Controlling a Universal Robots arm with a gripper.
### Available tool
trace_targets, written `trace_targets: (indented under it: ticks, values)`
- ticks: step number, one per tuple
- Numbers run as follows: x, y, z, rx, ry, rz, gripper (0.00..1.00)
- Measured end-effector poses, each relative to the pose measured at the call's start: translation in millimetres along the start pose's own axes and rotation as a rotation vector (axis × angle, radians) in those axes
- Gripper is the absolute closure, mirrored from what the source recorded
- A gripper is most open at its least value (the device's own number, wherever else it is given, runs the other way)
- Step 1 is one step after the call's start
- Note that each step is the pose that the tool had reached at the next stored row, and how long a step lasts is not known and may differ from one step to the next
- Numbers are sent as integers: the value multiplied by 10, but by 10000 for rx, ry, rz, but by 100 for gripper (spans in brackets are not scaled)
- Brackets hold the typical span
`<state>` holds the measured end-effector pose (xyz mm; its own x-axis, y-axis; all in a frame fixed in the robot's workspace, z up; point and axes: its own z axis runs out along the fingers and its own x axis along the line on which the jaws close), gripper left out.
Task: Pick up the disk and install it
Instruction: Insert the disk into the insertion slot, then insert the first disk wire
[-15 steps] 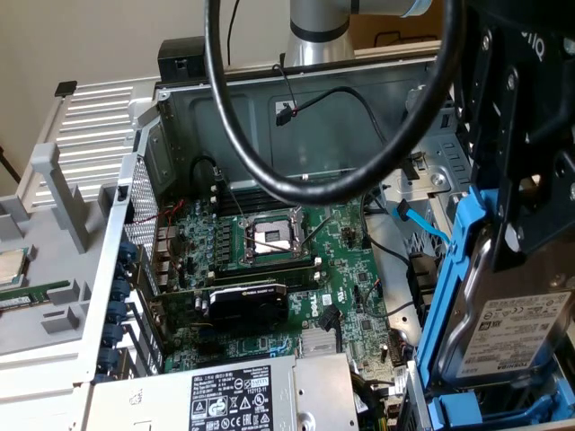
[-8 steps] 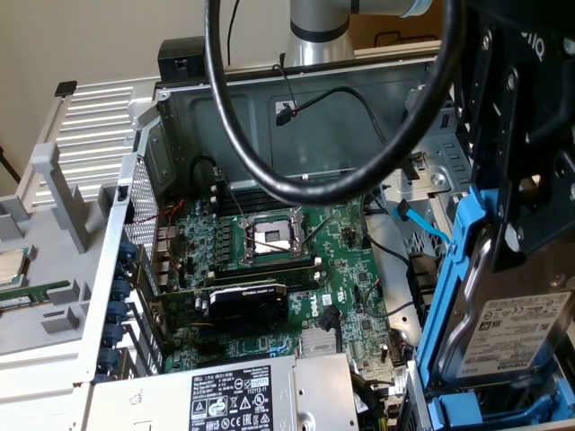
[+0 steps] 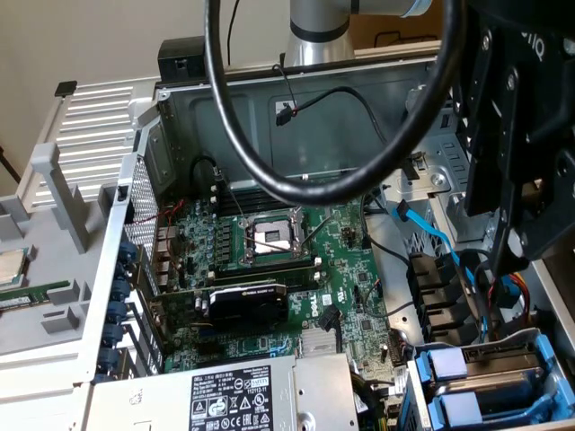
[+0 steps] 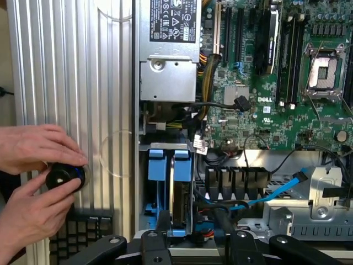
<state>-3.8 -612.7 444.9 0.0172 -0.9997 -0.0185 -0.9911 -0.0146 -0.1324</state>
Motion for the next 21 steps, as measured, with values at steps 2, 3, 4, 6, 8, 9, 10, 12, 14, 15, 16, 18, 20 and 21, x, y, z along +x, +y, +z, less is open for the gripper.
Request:
trace_targets:
  ticks: [2,3,4,6,8,9,10,12,14,15,16,18,20,21]
  values:
    - [0,1,1,0,0,1,55]
    - [0,1,1,0,0,1,55]
    - [0,0,1,0,1,1,55]
    - [0,0,0,0,0,1,55]
    - [0,1,1,0,0,1,55]
    - [0,1,1,0,0,1,55]
    - [0,1,0,0,0,1,55]
    - [0,0,1,0,1,1,55]
    - [0,-11,3,0,-1,2,55]
    - [1,-24,5,0,-1,1,55]
    - [1,-40,8,0,-2,1,55]
    - [2,-71,11,0,0,0,55]
    - [2,-96,14,0,-2,-2,55]
    - [2,-99,15,-1,-3,-4,55]
